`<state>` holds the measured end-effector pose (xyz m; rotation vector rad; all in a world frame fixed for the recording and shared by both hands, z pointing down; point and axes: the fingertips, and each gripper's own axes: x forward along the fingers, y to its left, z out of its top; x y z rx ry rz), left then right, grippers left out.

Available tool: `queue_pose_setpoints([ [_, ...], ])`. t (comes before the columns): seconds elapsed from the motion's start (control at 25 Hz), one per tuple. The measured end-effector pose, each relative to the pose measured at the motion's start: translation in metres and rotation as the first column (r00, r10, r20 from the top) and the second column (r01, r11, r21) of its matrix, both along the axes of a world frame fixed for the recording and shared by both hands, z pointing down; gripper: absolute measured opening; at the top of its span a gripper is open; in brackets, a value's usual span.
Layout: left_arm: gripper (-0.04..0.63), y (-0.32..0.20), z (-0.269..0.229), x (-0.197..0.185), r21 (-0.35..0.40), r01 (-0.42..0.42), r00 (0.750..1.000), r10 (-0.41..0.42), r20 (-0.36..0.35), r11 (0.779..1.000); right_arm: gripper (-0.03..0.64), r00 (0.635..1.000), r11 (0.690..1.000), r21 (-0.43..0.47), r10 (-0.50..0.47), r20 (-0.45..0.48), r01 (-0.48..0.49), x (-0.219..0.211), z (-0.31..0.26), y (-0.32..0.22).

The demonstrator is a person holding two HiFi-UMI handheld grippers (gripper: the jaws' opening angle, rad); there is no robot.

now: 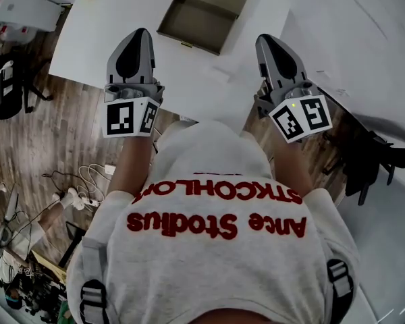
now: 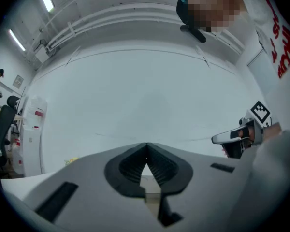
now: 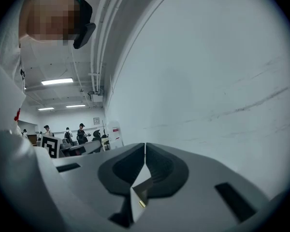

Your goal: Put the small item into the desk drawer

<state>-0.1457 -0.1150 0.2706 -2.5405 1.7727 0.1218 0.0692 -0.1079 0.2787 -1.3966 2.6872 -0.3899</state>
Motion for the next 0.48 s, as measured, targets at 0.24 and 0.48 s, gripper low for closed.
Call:
queue_pose_setpoints([
  [0.24, 0.008, -0.012, 0.023, 0.0, -0.055, -0.008, 1.0, 0.008, 0.001, 0.998, 0.009, 0.999, 0.998, -0.063, -0.008, -0.041, 0.005, -0.008, 0.027, -0.009],
  [0.48, 0.008, -0.016, 0.052, -0.006, -0.115, -0.003, 1.0, 0.0, -0.019, 0.993, 0.011, 0.997, 0.989, -0.145, -0.043, -0.066, 0.033, -0.02, 0.071, -0.013],
])
